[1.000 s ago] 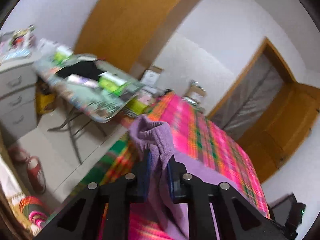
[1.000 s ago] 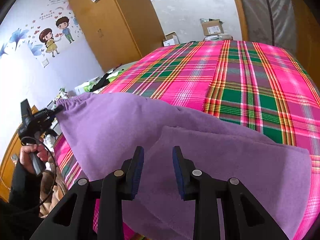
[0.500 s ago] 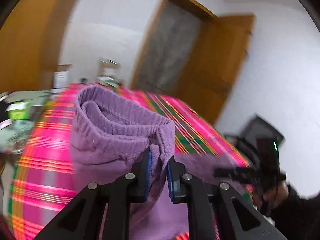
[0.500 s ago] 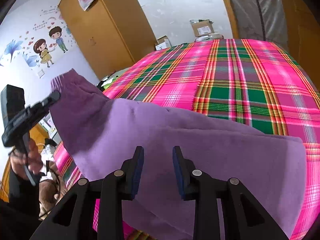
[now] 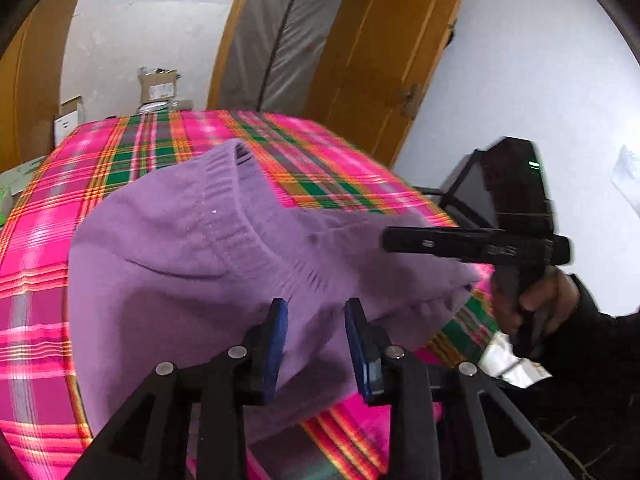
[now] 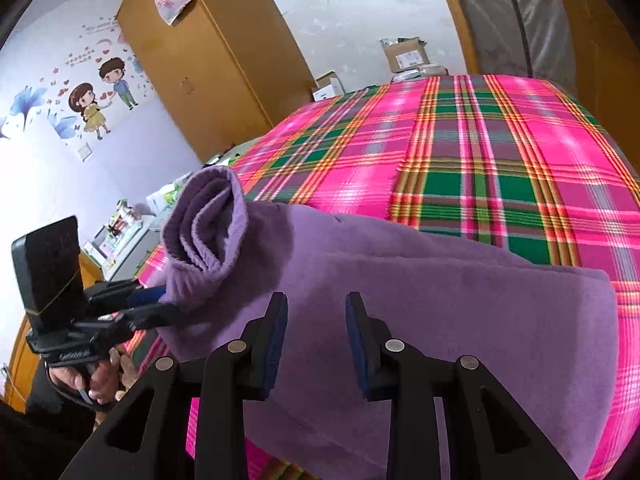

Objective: Fold clothes

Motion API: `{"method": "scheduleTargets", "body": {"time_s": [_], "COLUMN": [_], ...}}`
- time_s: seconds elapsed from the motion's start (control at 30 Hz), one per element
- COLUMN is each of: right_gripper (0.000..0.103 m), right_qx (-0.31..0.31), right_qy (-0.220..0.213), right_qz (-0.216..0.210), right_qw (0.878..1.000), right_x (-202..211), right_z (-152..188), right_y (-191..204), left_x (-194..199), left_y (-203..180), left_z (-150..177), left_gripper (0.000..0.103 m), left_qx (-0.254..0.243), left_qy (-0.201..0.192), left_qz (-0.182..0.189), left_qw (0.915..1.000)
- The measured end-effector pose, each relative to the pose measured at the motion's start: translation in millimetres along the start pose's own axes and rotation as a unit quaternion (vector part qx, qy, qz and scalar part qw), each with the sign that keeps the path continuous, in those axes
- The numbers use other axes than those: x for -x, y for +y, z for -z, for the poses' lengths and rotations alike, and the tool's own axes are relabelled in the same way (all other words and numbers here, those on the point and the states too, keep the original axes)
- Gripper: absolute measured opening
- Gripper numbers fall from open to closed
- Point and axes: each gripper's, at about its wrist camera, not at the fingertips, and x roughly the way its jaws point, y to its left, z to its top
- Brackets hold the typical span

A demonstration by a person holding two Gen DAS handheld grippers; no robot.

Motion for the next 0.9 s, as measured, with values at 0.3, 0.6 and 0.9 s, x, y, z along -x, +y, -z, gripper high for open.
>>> {"method": "scheduleTargets", "body": {"time_s": [0.3, 0.6, 0.9], "right_gripper": [0.043, 0.044, 0.013], "right_qx": [0.026, 0.028, -0.018], "right_qy": [0.004, 0.077, 0.082], "right_qz": [-0.075, -0.118, -0.172], "right_qw": [0.997, 0.990, 0.981], "right_x": [-21, -92, -85], "right_z": [-31, -42, -34], "right_y": [26, 37, 30], "left_x": [35, 53, 48], "left_y": [28, 75, 79], "left_z": [9, 39, 47], "left_gripper": [0.031, 0.031, 0.031], "left_qx": [0.074, 0.177, 0.185], "left_qy": [-0.057, -0.061, -0.045], "left_qz": [-0.093, -0.171, -0.155], "left_qw": [0.9913, 0.9673, 0.9693]}}
